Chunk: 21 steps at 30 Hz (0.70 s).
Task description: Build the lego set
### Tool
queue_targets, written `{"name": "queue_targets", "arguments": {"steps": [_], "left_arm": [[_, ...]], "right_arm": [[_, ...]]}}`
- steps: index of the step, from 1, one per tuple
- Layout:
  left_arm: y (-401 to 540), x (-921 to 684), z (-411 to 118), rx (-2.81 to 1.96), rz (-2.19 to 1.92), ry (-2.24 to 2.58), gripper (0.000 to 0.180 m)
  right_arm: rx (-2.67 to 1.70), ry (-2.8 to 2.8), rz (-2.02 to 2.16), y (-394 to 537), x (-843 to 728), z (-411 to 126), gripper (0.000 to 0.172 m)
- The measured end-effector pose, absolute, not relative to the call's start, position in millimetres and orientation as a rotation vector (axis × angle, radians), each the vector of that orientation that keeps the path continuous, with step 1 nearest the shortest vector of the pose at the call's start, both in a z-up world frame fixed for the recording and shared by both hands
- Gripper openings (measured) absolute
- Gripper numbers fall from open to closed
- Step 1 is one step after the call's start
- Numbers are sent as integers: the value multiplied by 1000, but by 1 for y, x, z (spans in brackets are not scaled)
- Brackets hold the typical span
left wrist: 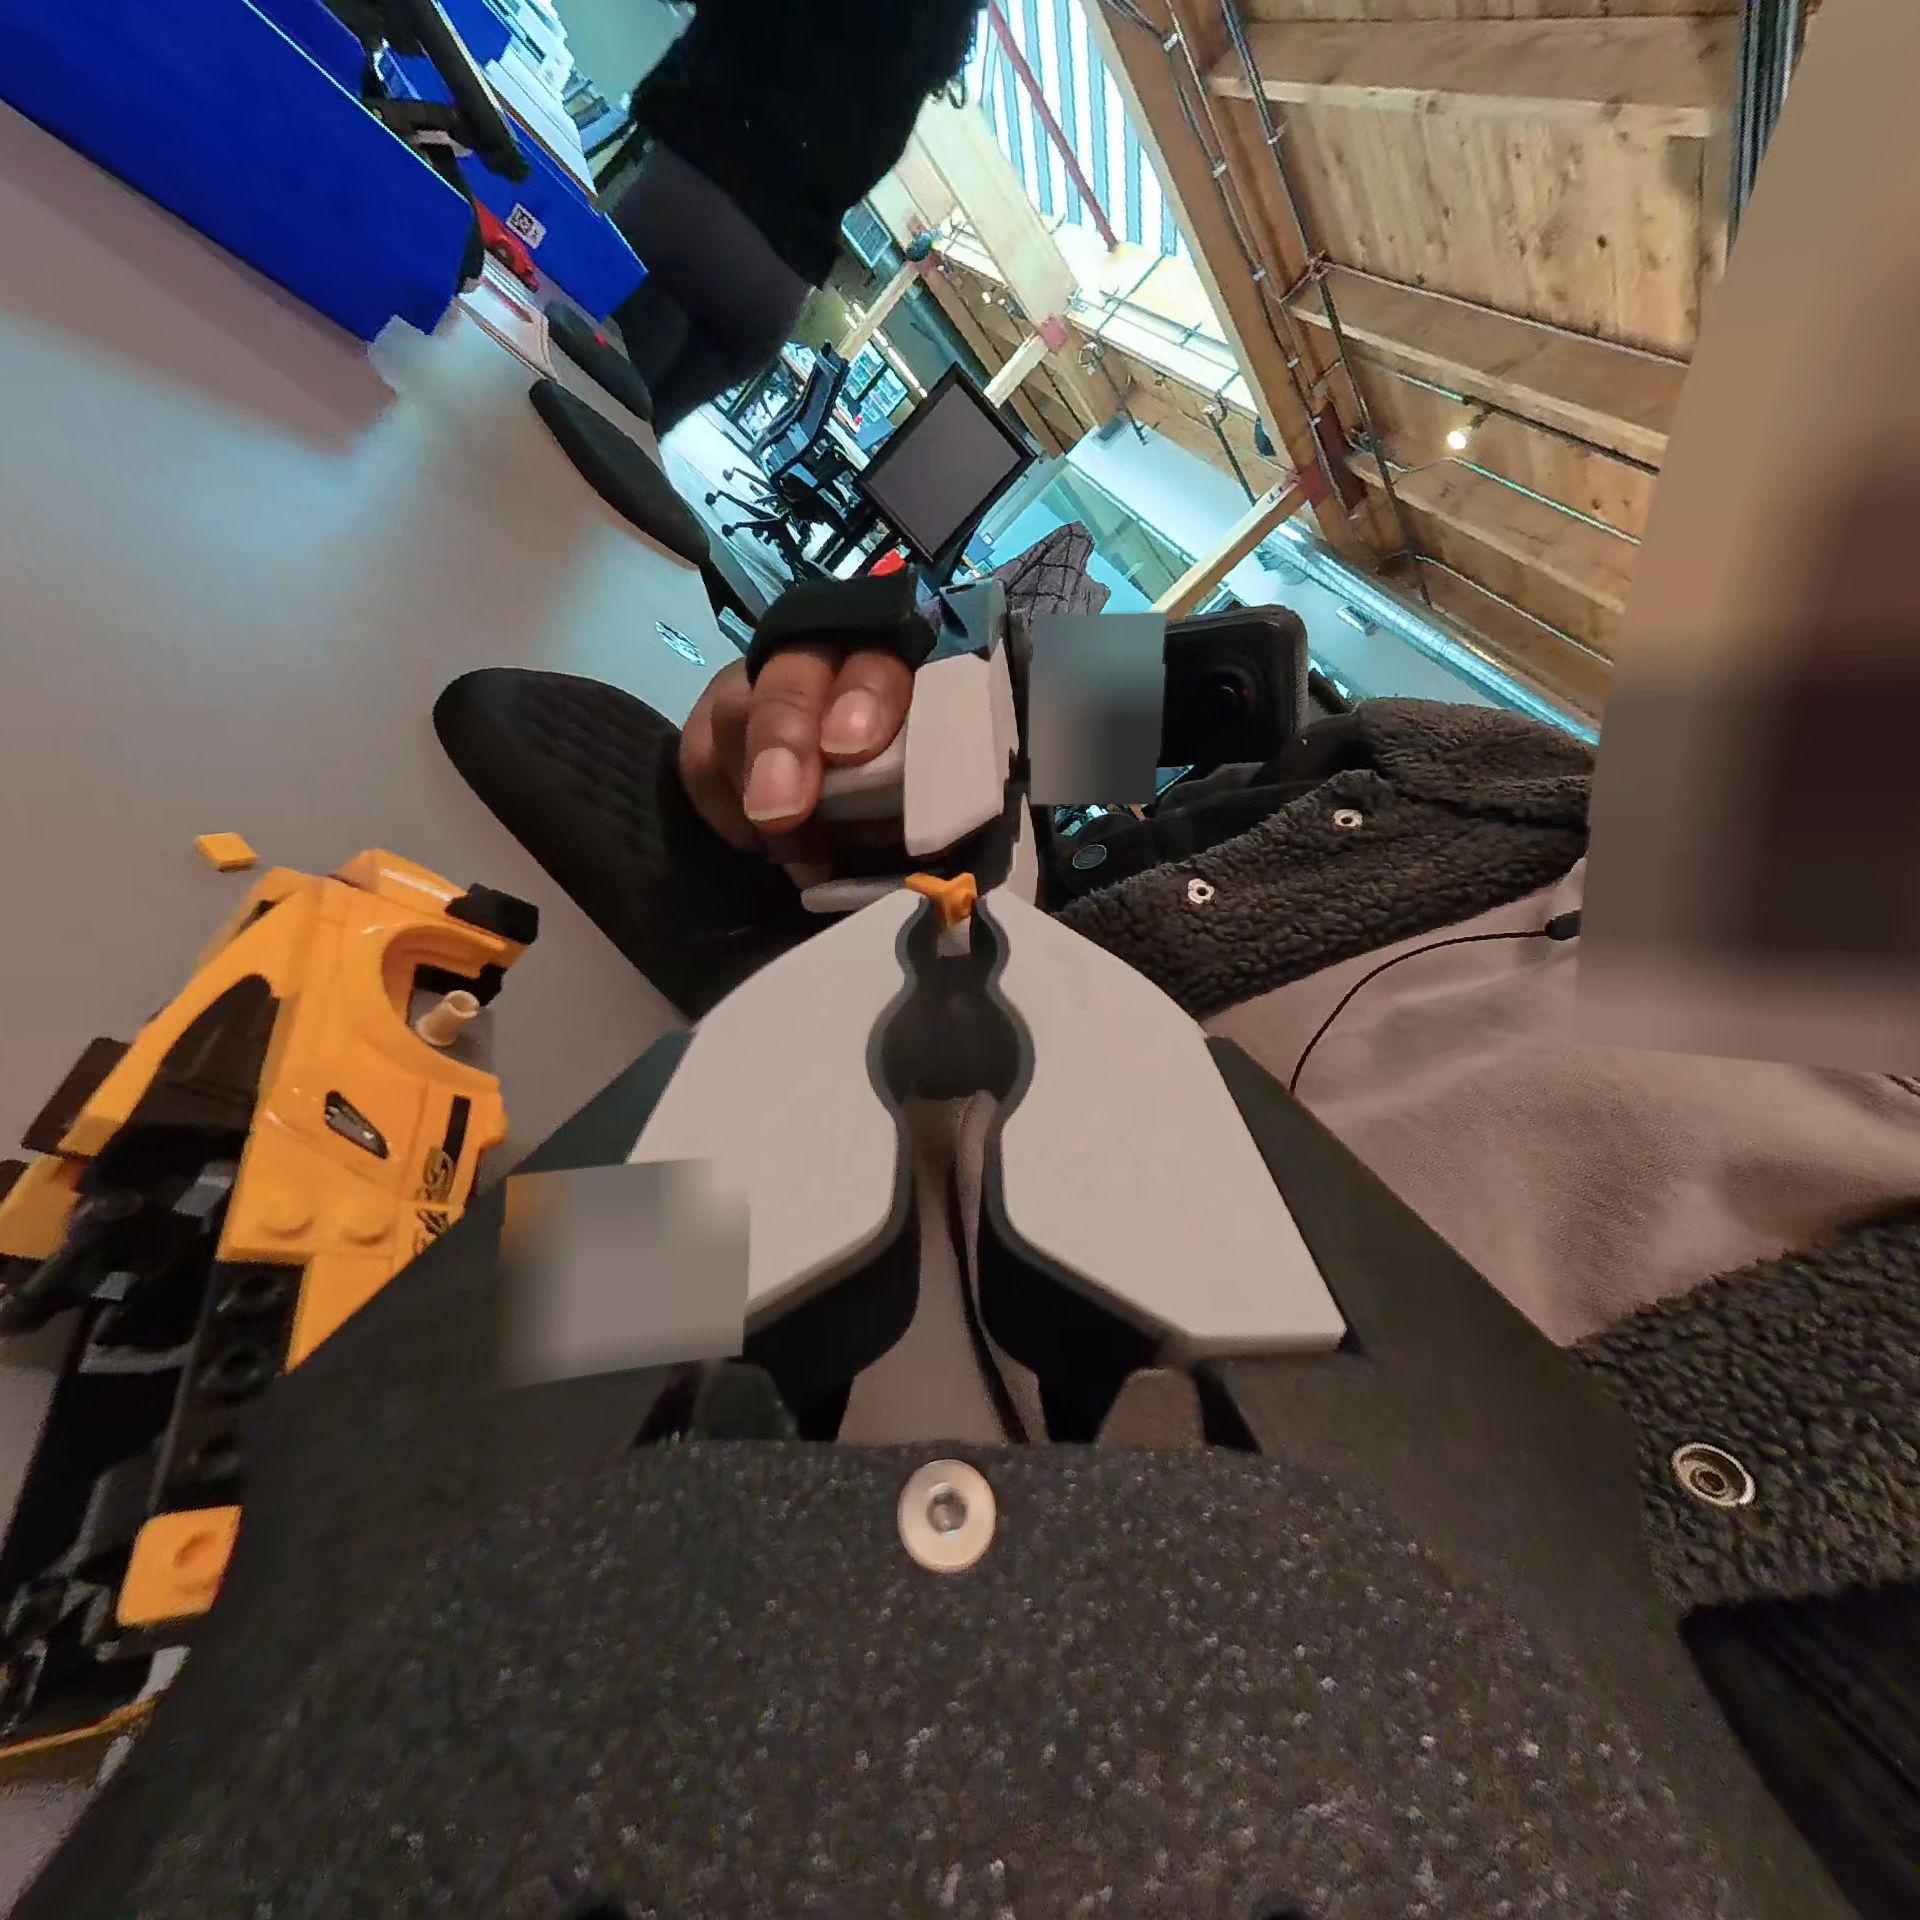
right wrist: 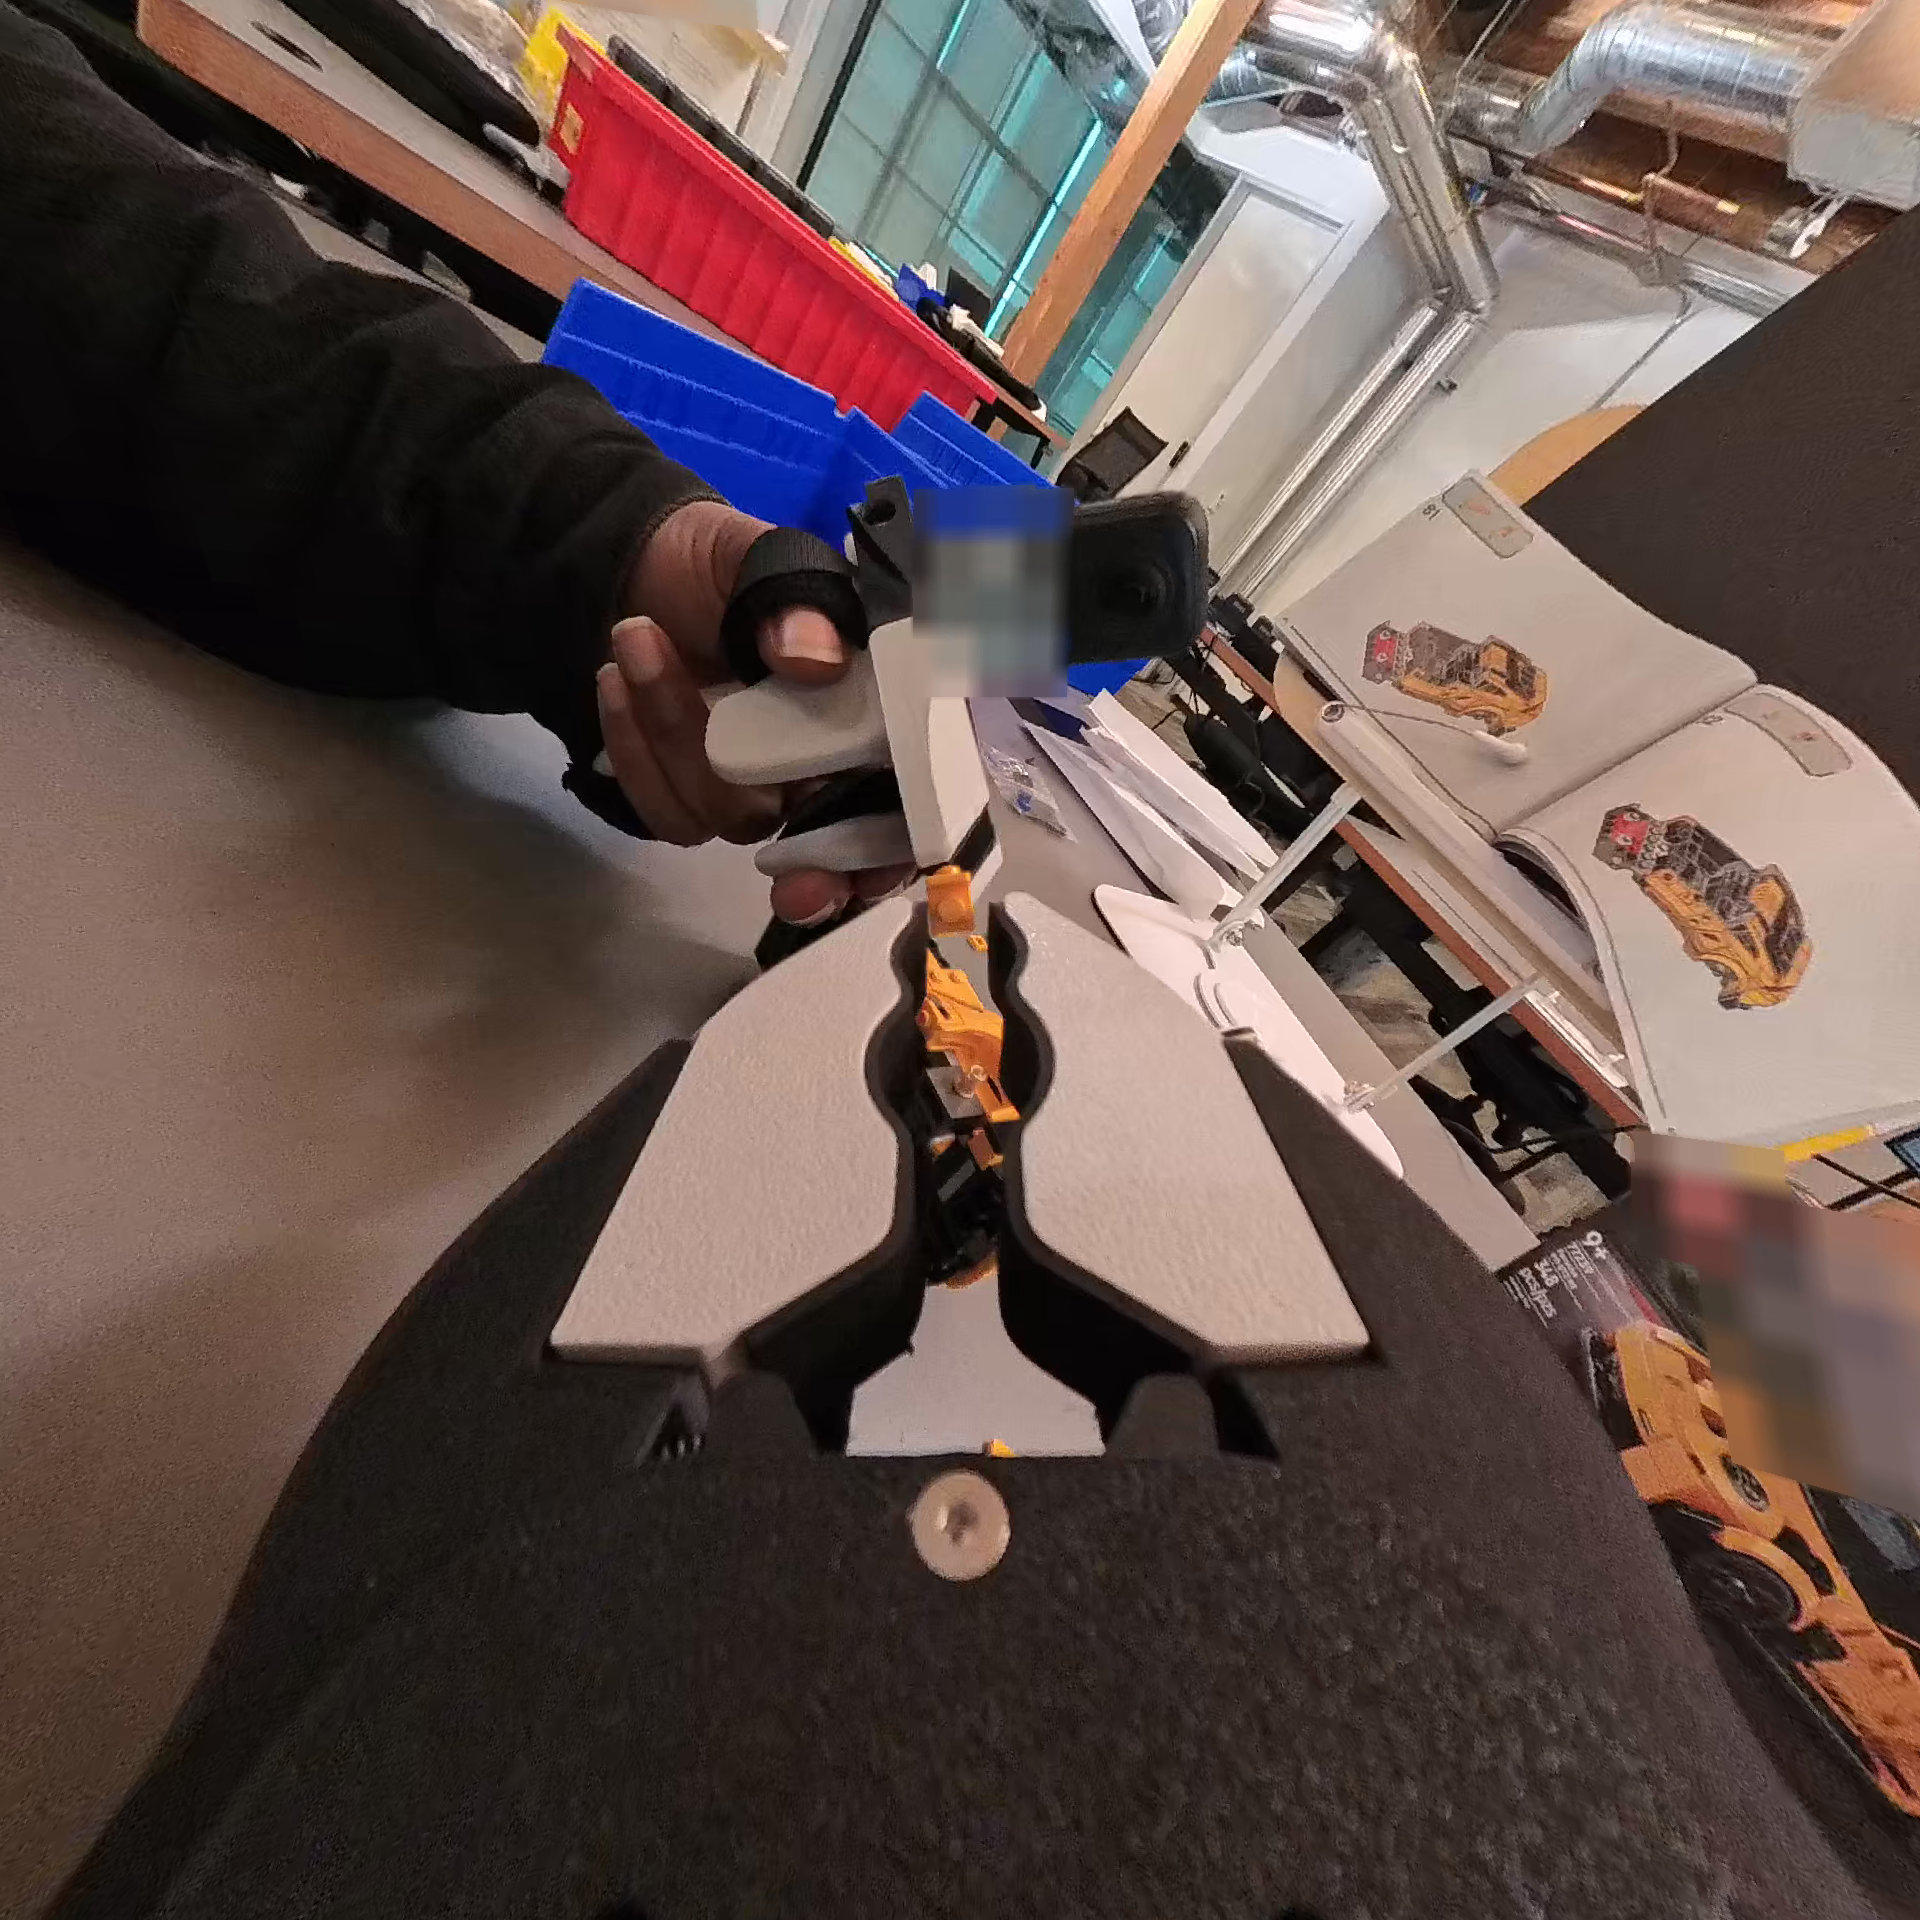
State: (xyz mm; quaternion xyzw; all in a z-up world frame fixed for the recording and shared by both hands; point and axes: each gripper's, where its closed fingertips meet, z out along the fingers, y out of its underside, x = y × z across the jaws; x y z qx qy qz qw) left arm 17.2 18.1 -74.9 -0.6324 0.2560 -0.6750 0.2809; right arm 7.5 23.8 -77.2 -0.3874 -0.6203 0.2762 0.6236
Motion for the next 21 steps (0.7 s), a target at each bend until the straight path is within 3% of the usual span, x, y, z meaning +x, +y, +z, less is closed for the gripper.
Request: {"name": "queue_targets", "arguments": {"steps": [12, 21], "left_arm": [[23, 18, -81, -1726, -1752, 674, 7], [53, -11, -85, -1789, -1189, 735, 14]], "right_arm": [[-930, -1460, 623, 26, 7, -84, 7], [-1142, -1448, 606, 58, 16, -88, 7]]}}
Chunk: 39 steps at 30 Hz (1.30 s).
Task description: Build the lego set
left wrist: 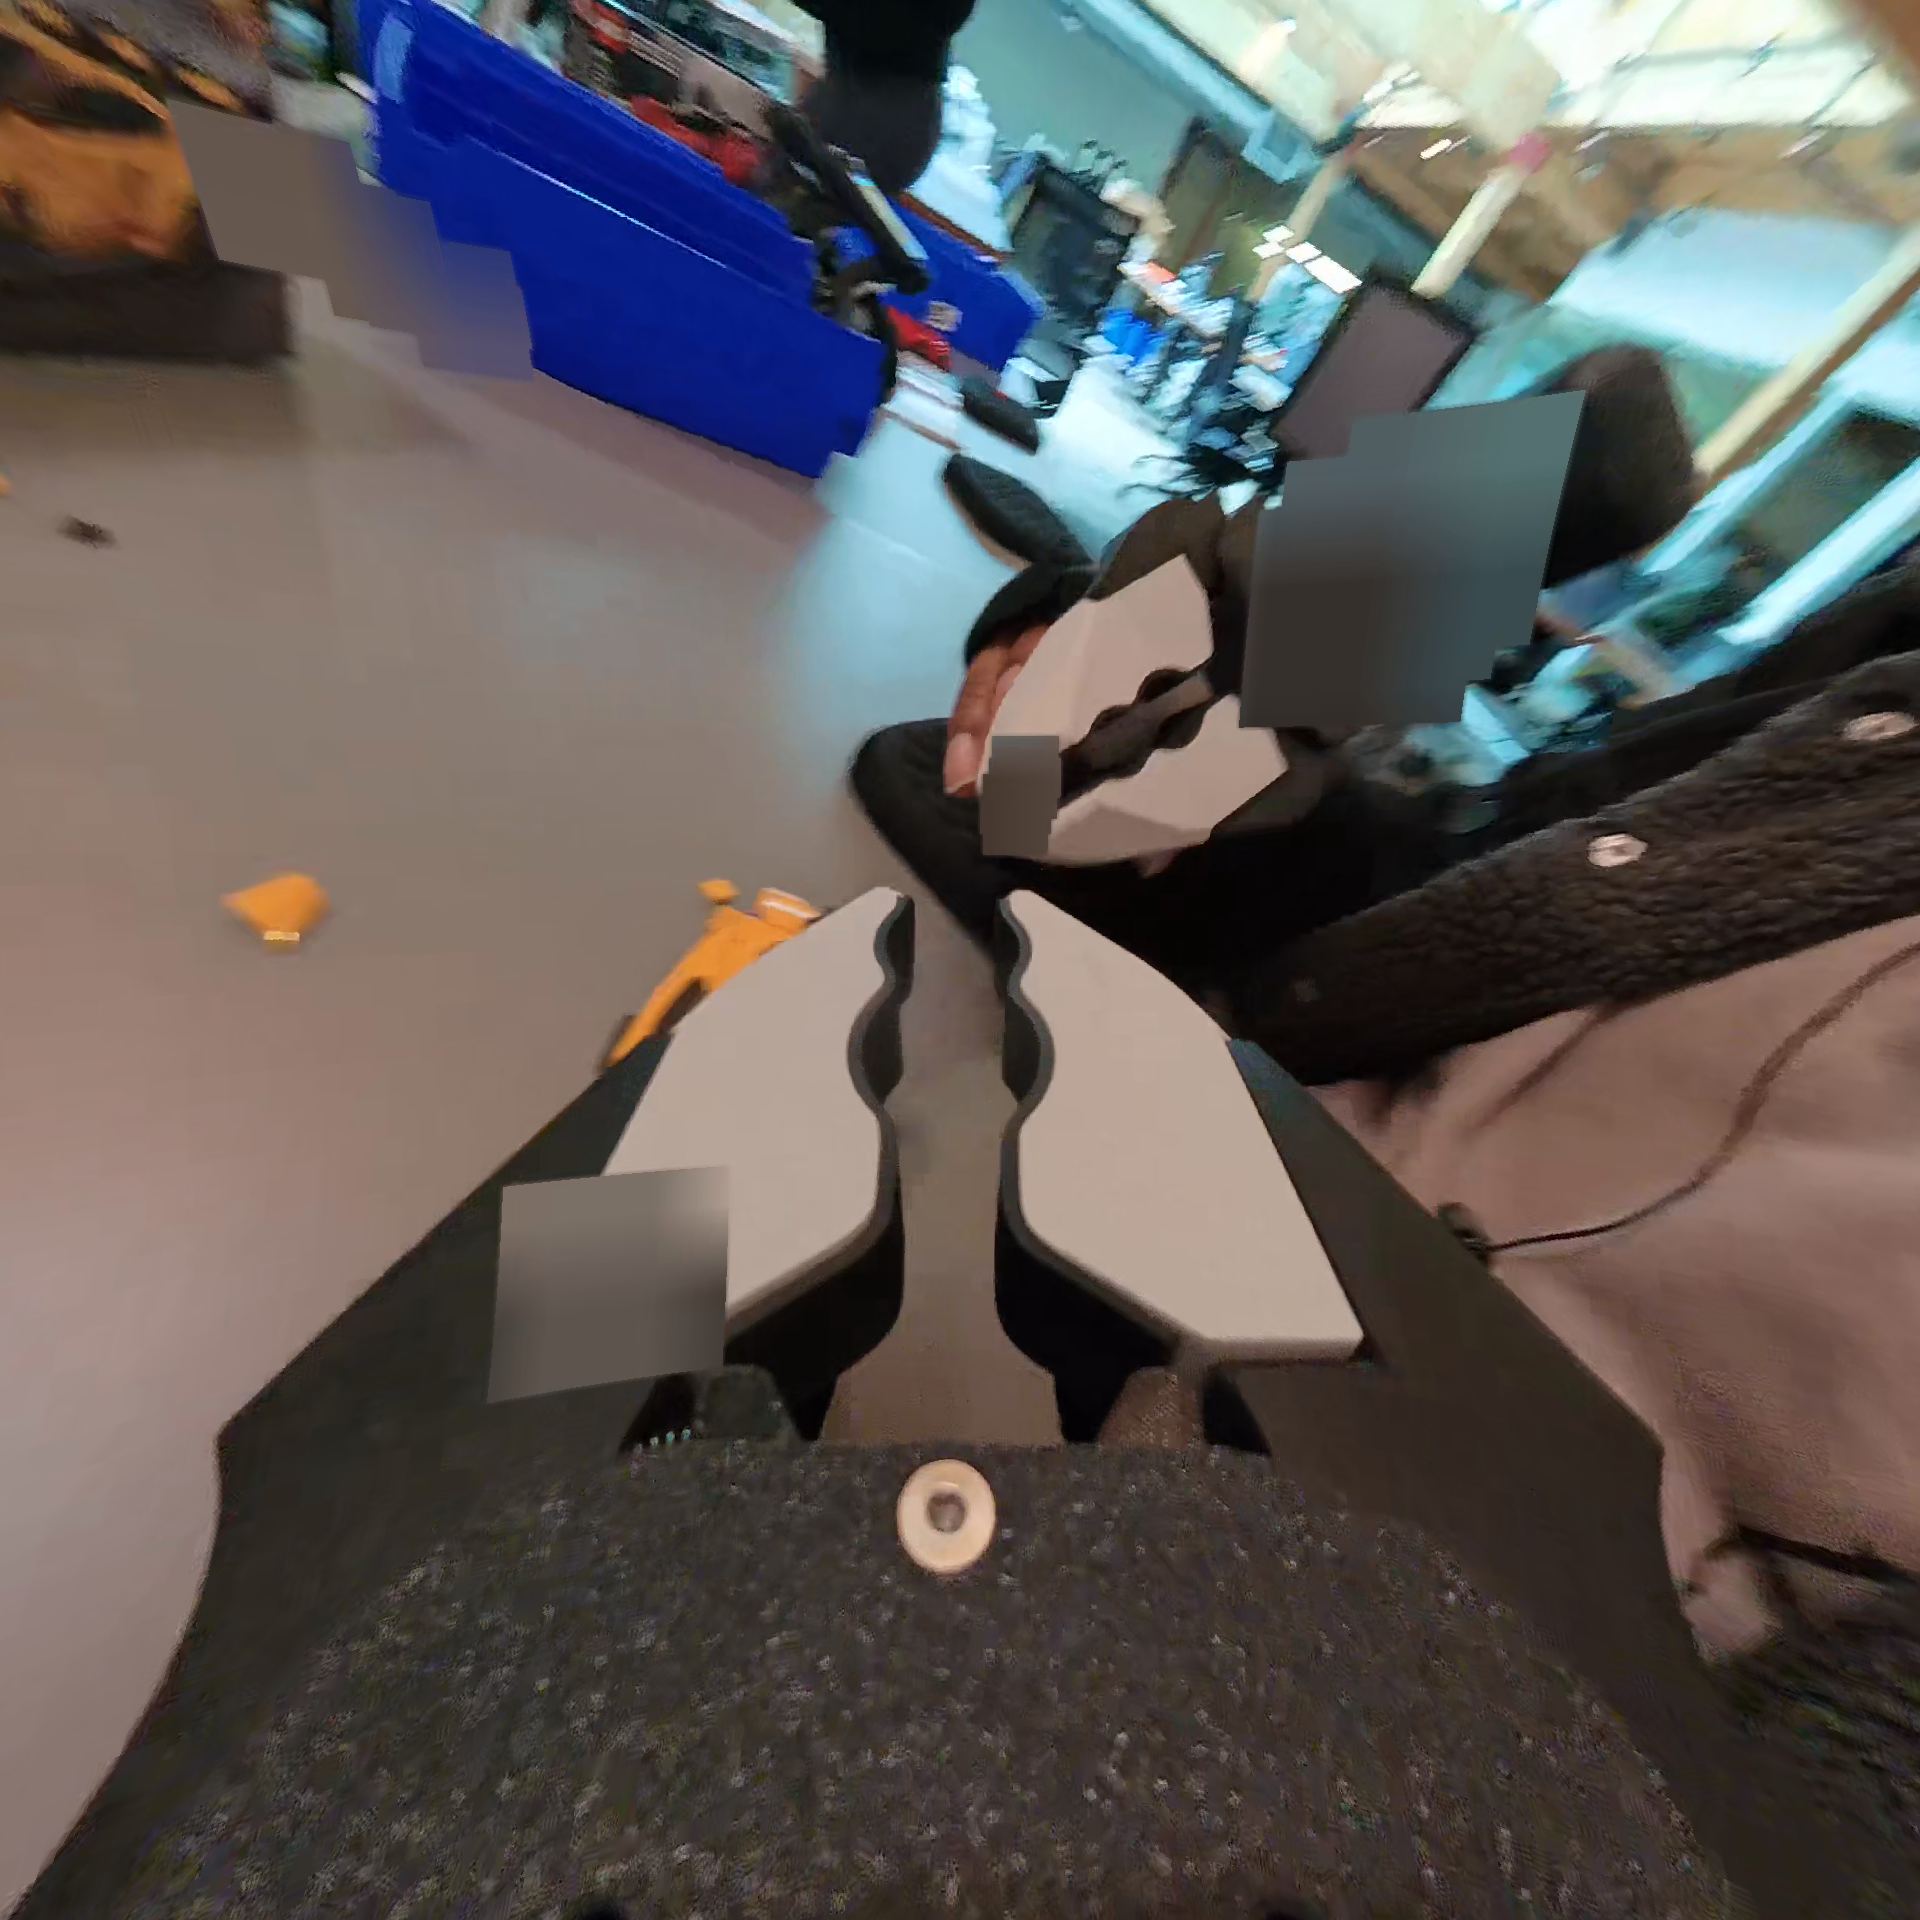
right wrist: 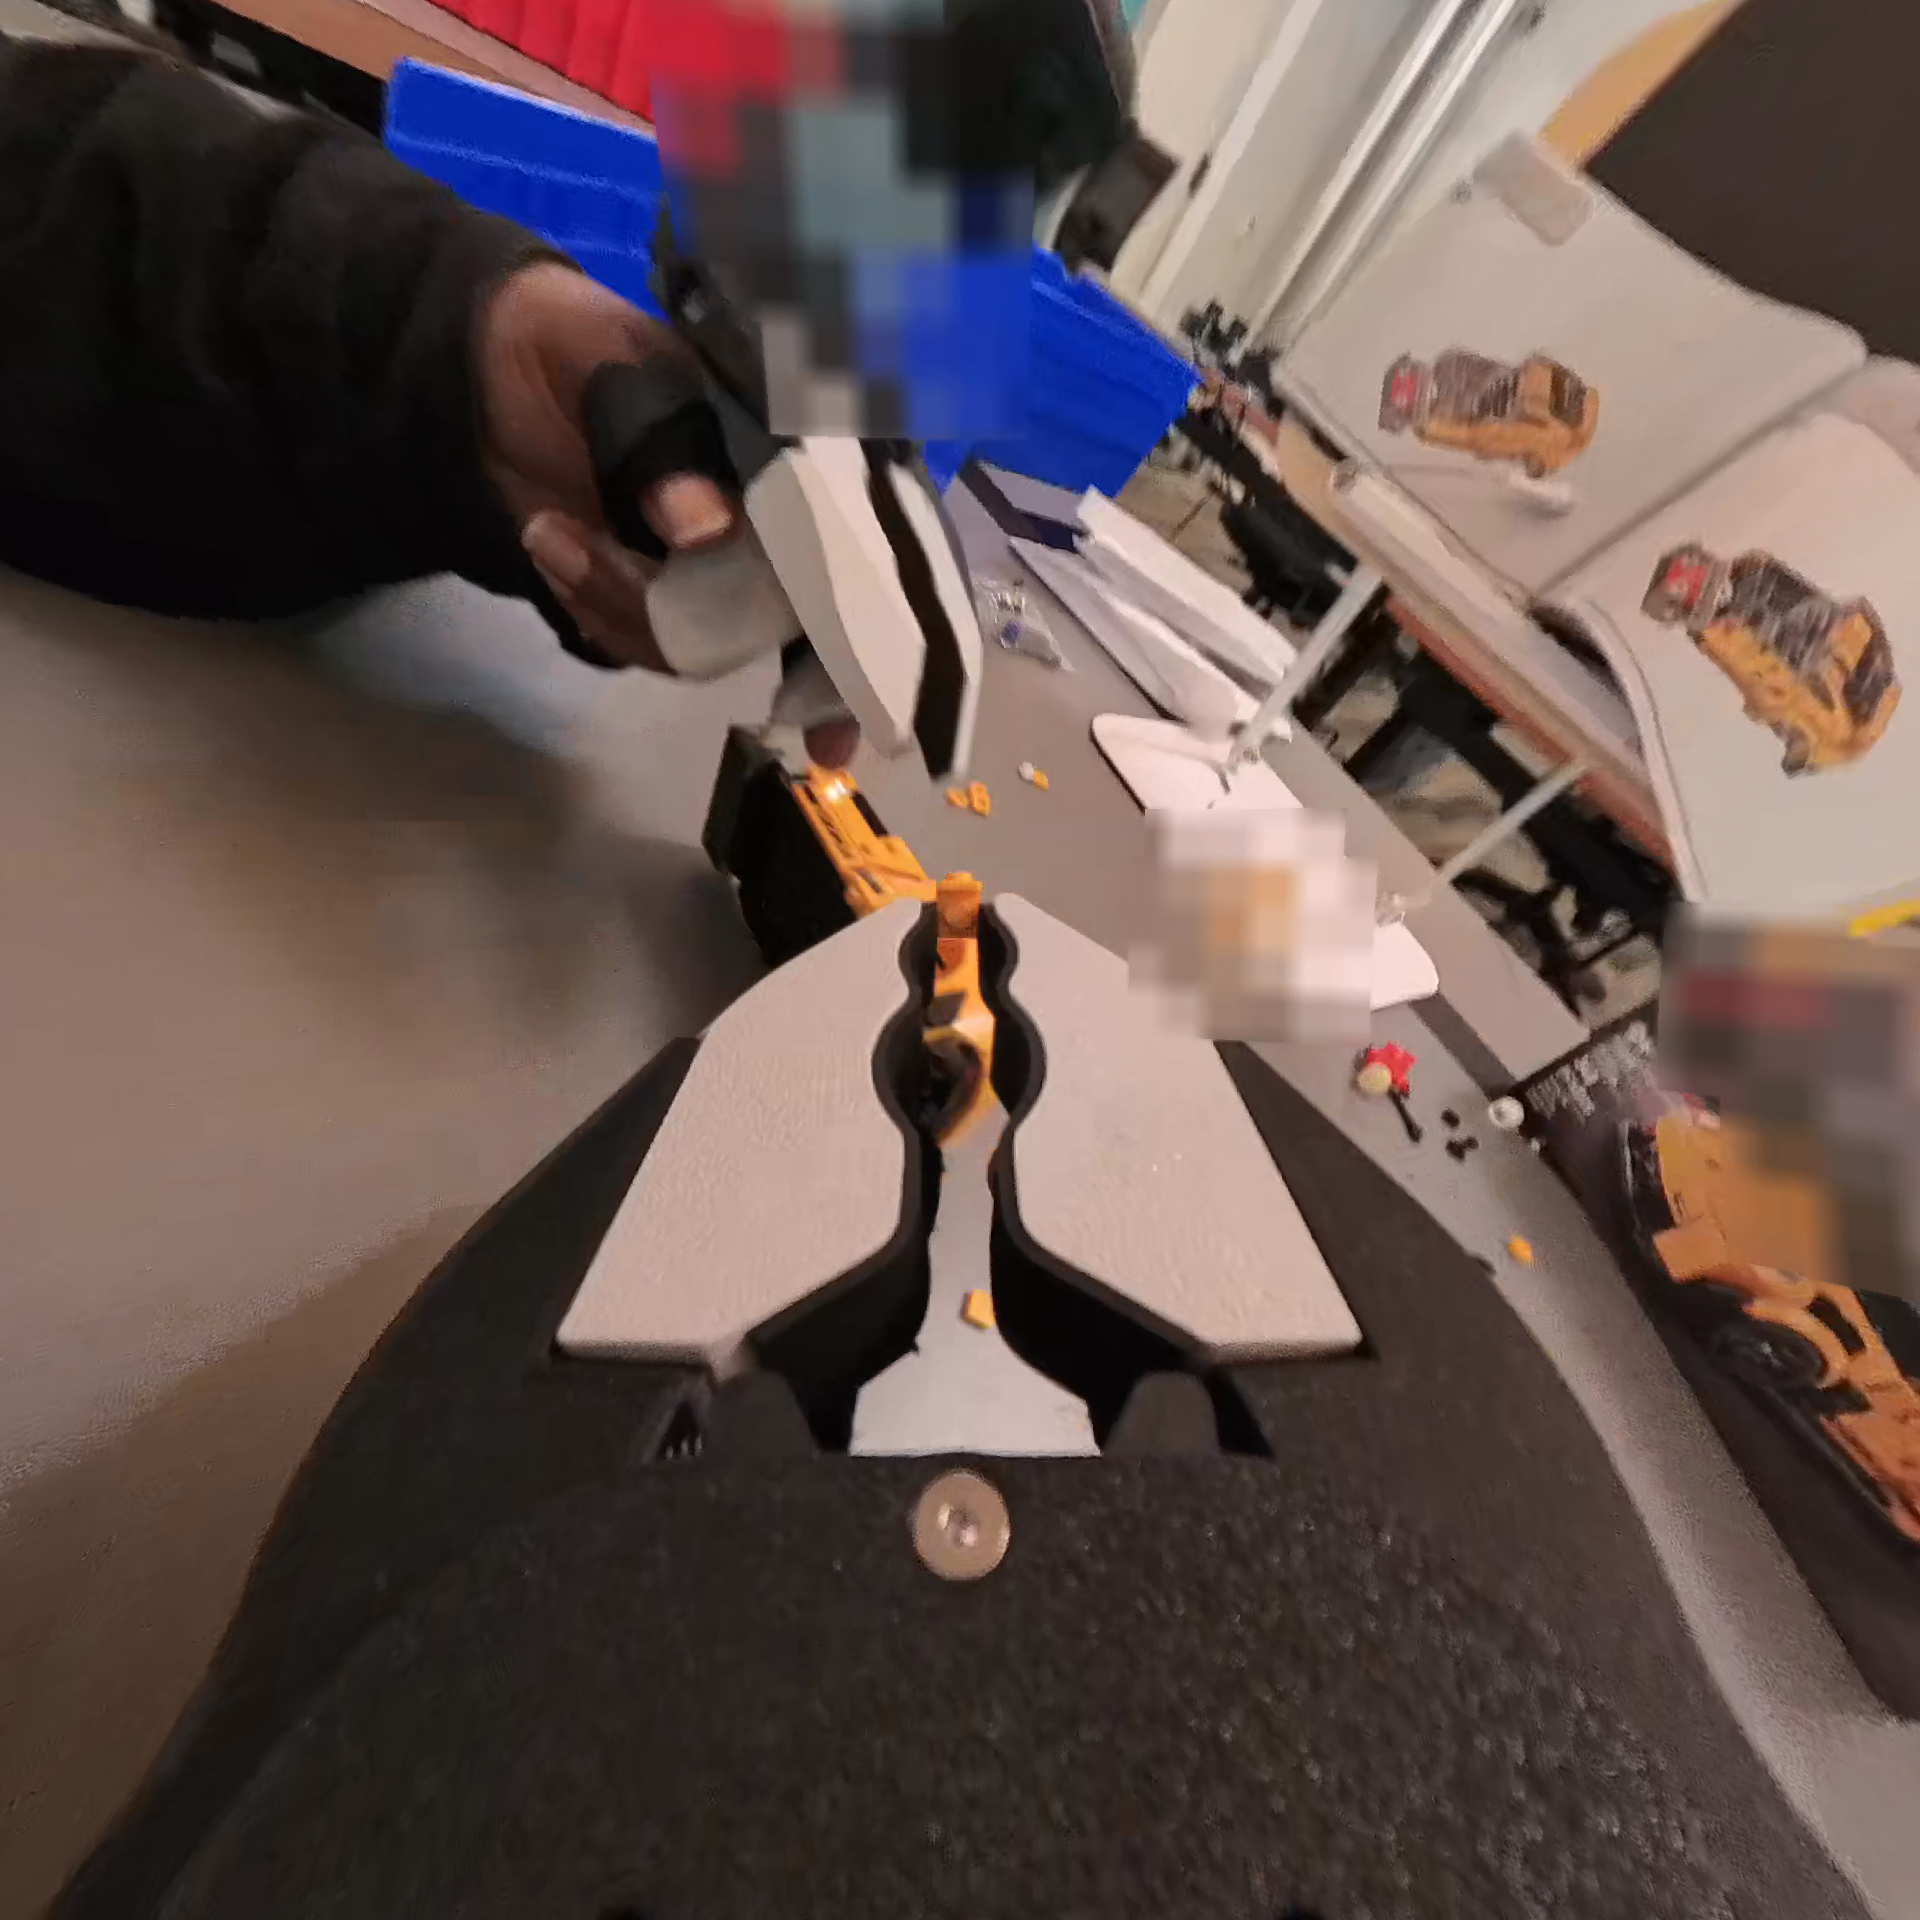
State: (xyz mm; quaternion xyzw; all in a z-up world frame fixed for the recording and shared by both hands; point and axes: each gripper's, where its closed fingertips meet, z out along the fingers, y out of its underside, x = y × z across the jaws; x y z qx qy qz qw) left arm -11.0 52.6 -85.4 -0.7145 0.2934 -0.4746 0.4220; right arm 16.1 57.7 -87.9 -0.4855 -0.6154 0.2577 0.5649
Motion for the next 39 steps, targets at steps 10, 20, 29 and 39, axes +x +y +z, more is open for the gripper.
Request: {"name": "queue_targets", "arguments": {"steps": [10, 20, 29, 39], "left_arm": [[71, -65, -132, -1946, -719, 839, 34], [60, -57, -141, -1956, -757, 945, 35], [51, -58, -140, -1939, -806, 991, 39], [58, -60, -157, -1980, -667, 1027, 30]], "right_arm": [[-1474, -1751, 582, 137, 27, -132, 7], [-1581, -1900, 705, 170, 9, -166, 7], [-1525, -1831, 807, 168, -17, -170, 7], [-1482, -1806, 872, 163, -11, -165, 7]]}}
